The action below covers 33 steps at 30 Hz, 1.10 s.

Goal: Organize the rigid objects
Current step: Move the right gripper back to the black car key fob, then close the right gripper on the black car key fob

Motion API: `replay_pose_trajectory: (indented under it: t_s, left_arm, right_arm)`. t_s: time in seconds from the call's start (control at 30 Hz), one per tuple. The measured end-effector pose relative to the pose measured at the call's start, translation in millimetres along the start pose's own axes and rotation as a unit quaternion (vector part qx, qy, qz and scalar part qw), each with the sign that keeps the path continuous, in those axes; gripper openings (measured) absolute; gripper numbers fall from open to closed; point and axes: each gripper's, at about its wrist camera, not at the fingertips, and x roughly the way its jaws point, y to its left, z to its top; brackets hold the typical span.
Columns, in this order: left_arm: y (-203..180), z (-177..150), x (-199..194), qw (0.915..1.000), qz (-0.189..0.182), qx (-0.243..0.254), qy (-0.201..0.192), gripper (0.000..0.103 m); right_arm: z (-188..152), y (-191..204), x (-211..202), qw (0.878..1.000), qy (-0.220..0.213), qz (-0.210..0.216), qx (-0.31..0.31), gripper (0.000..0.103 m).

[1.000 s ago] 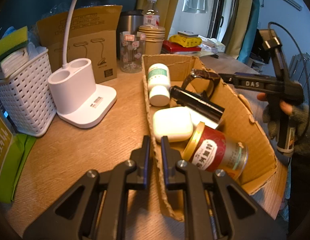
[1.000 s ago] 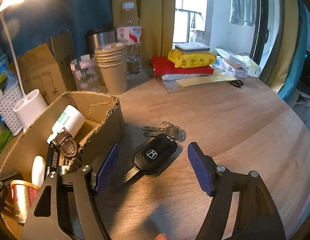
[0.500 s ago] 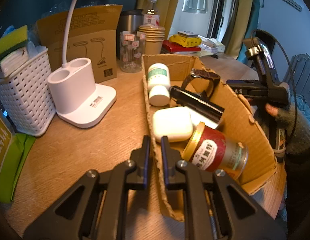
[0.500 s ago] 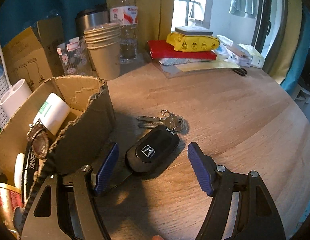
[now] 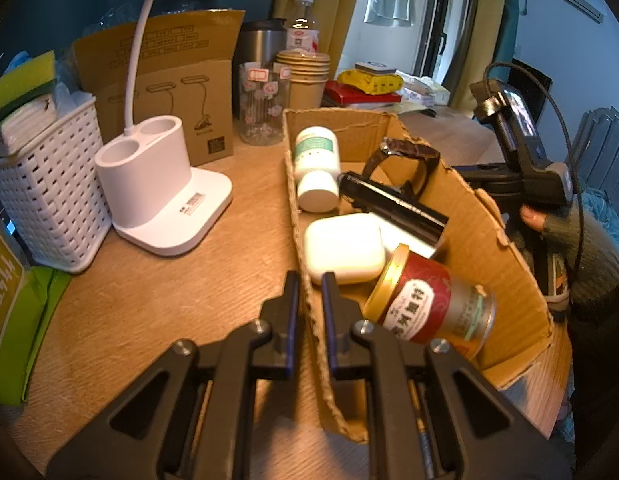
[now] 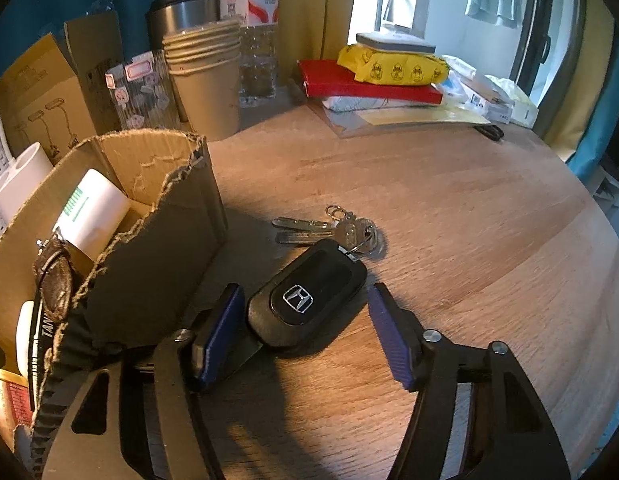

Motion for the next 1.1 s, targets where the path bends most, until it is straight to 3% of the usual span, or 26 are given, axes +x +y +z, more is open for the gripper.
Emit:
replay_pose_trajectory:
  t_s: [0.43,0.5,0.57,0.6,0.9,0.97,1.1]
  left_arm:
    - [0,0,0,1.0000,0.000,0.000,0.000,0.012]
    - [0,0,0,1.0000,0.000,0.000,0.000,0.012]
    - [0,0,0,1.0000,0.000,0.000,0.000,0.012]
    - [0,0,0,1.0000,0.000,0.000,0.000,0.012]
    - [0,0,1,1.0000,-0.001,0.000,0.000,0.012]
    - [0,0,1,1.0000,-0.001,0.000,0.000,0.012]
    - [0,0,1,1.0000,-0.001,0.000,0.000,0.012]
  right_arm:
    - [-4,-14,-2,1.000,-0.001,-0.008,0.023,0.050]
    - [-2,-14,-1,1.000,-0.001,-0.010,0.022,0.051]
    - [1,-12,2,1.000,0.000,-0.019,0.015,0.064]
    - [3,-12,4,1.000,0.001,-0.020,0.013,0.066]
    - [9,-18,12,1.000,0.001,-0.010,0.015,0.065]
    - [8,-17,10,1.000,-0.003,-0.005,0.014,0.047]
    - [5,-17,6,1.000,-0.008,0.010,0.021,0.040]
